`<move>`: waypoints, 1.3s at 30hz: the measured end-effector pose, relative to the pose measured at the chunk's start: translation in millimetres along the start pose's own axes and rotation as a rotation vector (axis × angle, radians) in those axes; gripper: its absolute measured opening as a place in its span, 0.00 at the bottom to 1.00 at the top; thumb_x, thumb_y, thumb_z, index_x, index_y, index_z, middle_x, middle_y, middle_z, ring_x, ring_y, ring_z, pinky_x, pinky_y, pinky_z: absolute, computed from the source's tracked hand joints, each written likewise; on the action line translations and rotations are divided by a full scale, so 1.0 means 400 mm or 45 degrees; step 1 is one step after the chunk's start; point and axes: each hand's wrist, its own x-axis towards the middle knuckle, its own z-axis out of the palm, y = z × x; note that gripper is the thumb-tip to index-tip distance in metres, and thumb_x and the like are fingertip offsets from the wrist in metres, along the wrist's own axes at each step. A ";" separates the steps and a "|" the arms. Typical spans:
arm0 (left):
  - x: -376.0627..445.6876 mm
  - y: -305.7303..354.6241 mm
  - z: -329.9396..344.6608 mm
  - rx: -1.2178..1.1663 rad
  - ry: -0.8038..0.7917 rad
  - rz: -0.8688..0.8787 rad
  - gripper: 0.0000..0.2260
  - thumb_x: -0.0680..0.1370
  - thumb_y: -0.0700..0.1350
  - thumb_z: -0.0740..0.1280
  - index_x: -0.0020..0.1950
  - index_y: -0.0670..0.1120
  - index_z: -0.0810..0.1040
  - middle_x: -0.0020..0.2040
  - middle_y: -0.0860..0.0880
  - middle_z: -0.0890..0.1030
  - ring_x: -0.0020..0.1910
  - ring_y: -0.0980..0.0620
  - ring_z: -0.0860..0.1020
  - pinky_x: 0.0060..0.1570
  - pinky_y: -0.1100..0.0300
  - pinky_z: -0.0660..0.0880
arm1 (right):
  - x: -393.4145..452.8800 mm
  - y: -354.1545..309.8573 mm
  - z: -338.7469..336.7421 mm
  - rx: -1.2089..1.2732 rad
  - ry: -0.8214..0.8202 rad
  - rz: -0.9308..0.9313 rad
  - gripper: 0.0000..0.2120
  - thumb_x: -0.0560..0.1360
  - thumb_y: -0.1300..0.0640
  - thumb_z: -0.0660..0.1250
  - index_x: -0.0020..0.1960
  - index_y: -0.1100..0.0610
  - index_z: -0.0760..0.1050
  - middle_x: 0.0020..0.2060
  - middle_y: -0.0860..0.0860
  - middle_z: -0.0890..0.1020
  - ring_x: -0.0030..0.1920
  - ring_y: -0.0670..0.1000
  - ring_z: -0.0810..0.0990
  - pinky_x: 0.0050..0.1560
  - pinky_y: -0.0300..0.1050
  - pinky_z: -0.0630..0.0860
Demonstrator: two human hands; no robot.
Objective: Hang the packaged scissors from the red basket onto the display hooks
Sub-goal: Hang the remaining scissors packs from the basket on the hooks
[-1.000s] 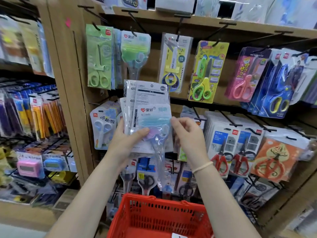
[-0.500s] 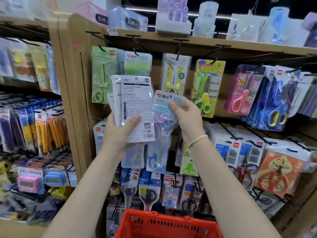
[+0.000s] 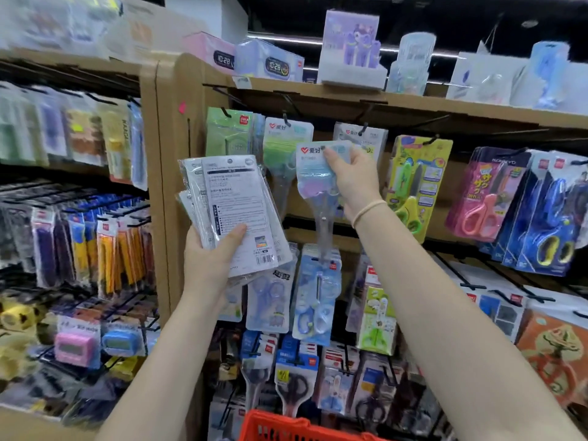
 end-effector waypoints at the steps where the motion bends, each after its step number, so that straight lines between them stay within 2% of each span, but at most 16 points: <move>1: 0.005 0.002 -0.010 -0.012 0.011 -0.001 0.23 0.77 0.42 0.75 0.70 0.51 0.74 0.61 0.51 0.84 0.57 0.46 0.85 0.49 0.39 0.83 | 0.012 -0.002 0.021 -0.020 -0.008 -0.012 0.02 0.81 0.58 0.68 0.52 0.56 0.77 0.46 0.53 0.85 0.44 0.50 0.86 0.36 0.44 0.82; 4: 0.022 0.005 -0.032 -0.023 0.013 0.028 0.23 0.77 0.40 0.75 0.71 0.49 0.74 0.61 0.50 0.85 0.57 0.47 0.85 0.48 0.45 0.84 | 0.036 -0.022 0.079 -0.011 -0.022 -0.044 0.02 0.81 0.57 0.68 0.49 0.54 0.77 0.47 0.52 0.84 0.45 0.51 0.86 0.34 0.41 0.81; 7: 0.037 0.007 -0.040 -0.041 0.006 0.035 0.24 0.76 0.40 0.75 0.71 0.48 0.74 0.60 0.48 0.85 0.56 0.46 0.85 0.46 0.49 0.84 | 0.063 -0.034 0.130 0.044 -0.017 -0.092 0.03 0.80 0.60 0.69 0.47 0.55 0.77 0.46 0.54 0.84 0.48 0.54 0.85 0.43 0.47 0.83; 10: 0.046 0.006 -0.042 -0.067 -0.013 0.029 0.25 0.76 0.40 0.76 0.71 0.48 0.74 0.61 0.48 0.85 0.56 0.46 0.85 0.49 0.45 0.83 | 0.080 -0.041 0.159 0.030 -0.001 -0.094 0.05 0.80 0.59 0.69 0.46 0.53 0.77 0.46 0.53 0.84 0.50 0.55 0.85 0.50 0.51 0.84; 14: 0.045 0.007 -0.040 -0.067 -0.043 0.044 0.26 0.74 0.41 0.76 0.72 0.48 0.74 0.61 0.49 0.85 0.58 0.46 0.85 0.56 0.39 0.81 | 0.089 -0.049 0.169 0.008 0.010 -0.136 0.06 0.80 0.59 0.69 0.45 0.53 0.77 0.47 0.53 0.84 0.52 0.54 0.85 0.49 0.50 0.84; 17: 0.045 0.008 -0.038 -0.059 -0.049 0.036 0.25 0.76 0.41 0.76 0.71 0.50 0.74 0.60 0.50 0.85 0.57 0.47 0.85 0.55 0.35 0.81 | 0.094 -0.045 0.175 -0.018 0.032 -0.143 0.06 0.80 0.59 0.69 0.44 0.52 0.77 0.49 0.55 0.85 0.52 0.55 0.85 0.50 0.50 0.84; 19: 0.042 0.011 -0.037 -0.066 -0.054 0.017 0.24 0.76 0.41 0.75 0.70 0.51 0.74 0.59 0.51 0.85 0.55 0.47 0.85 0.52 0.35 0.82 | 0.098 -0.042 0.179 -0.029 0.036 -0.143 0.06 0.80 0.58 0.68 0.44 0.53 0.76 0.47 0.53 0.84 0.50 0.53 0.85 0.47 0.47 0.84; 22: 0.037 0.016 -0.038 -0.070 -0.057 0.008 0.22 0.76 0.41 0.75 0.68 0.53 0.75 0.57 0.52 0.86 0.54 0.48 0.86 0.47 0.38 0.83 | 0.104 -0.034 0.185 -0.071 0.070 -0.135 0.04 0.81 0.56 0.68 0.48 0.56 0.77 0.45 0.52 0.84 0.45 0.48 0.85 0.40 0.40 0.83; 25: 0.035 0.019 -0.041 -0.075 -0.054 0.003 0.20 0.76 0.41 0.75 0.65 0.54 0.75 0.55 0.54 0.86 0.52 0.49 0.86 0.41 0.45 0.84 | 0.107 -0.016 0.187 -0.087 0.086 -0.081 0.05 0.81 0.55 0.67 0.48 0.55 0.76 0.47 0.52 0.84 0.45 0.48 0.85 0.34 0.39 0.81; 27: 0.033 0.021 -0.043 -0.067 -0.060 -0.012 0.19 0.77 0.41 0.75 0.63 0.55 0.76 0.54 0.55 0.86 0.52 0.50 0.86 0.40 0.44 0.84 | 0.102 0.000 0.182 -0.115 0.072 -0.058 0.04 0.82 0.54 0.67 0.50 0.54 0.75 0.48 0.50 0.83 0.47 0.47 0.84 0.35 0.37 0.80; 30: 0.031 0.017 -0.047 -0.045 -0.075 -0.031 0.19 0.76 0.42 0.75 0.63 0.57 0.76 0.56 0.55 0.86 0.53 0.49 0.86 0.49 0.36 0.83 | 0.076 0.025 0.166 -0.195 0.099 -0.097 0.07 0.80 0.54 0.69 0.54 0.54 0.73 0.49 0.49 0.82 0.48 0.45 0.83 0.41 0.38 0.81; 32: 0.026 0.013 -0.048 -0.040 -0.078 -0.035 0.21 0.75 0.42 0.76 0.65 0.56 0.76 0.57 0.53 0.86 0.55 0.48 0.85 0.52 0.34 0.81 | 0.030 0.033 0.144 -0.294 0.207 -0.209 0.12 0.78 0.53 0.72 0.54 0.54 0.69 0.45 0.48 0.78 0.44 0.43 0.78 0.44 0.38 0.79; 34: 0.020 0.008 -0.046 -0.055 -0.095 -0.037 0.23 0.74 0.42 0.76 0.68 0.53 0.75 0.59 0.51 0.85 0.57 0.46 0.85 0.51 0.35 0.82 | -0.032 0.045 0.121 -0.334 0.256 -0.315 0.14 0.76 0.52 0.73 0.52 0.54 0.68 0.42 0.49 0.74 0.39 0.45 0.73 0.42 0.37 0.73; 36: 0.010 -0.003 -0.043 -0.050 -0.120 -0.035 0.25 0.73 0.42 0.76 0.69 0.51 0.75 0.59 0.50 0.85 0.57 0.45 0.85 0.50 0.36 0.82 | -0.101 0.063 0.105 -0.298 0.109 -0.272 0.12 0.77 0.51 0.72 0.49 0.56 0.71 0.39 0.49 0.75 0.37 0.46 0.73 0.40 0.38 0.71; 39: -0.011 -0.019 -0.027 0.004 -0.182 -0.021 0.26 0.73 0.40 0.77 0.69 0.50 0.75 0.58 0.50 0.86 0.55 0.47 0.85 0.47 0.44 0.84 | -0.195 0.094 0.101 -0.164 -0.194 -0.035 0.12 0.76 0.52 0.74 0.48 0.57 0.74 0.39 0.55 0.77 0.38 0.51 0.75 0.37 0.43 0.74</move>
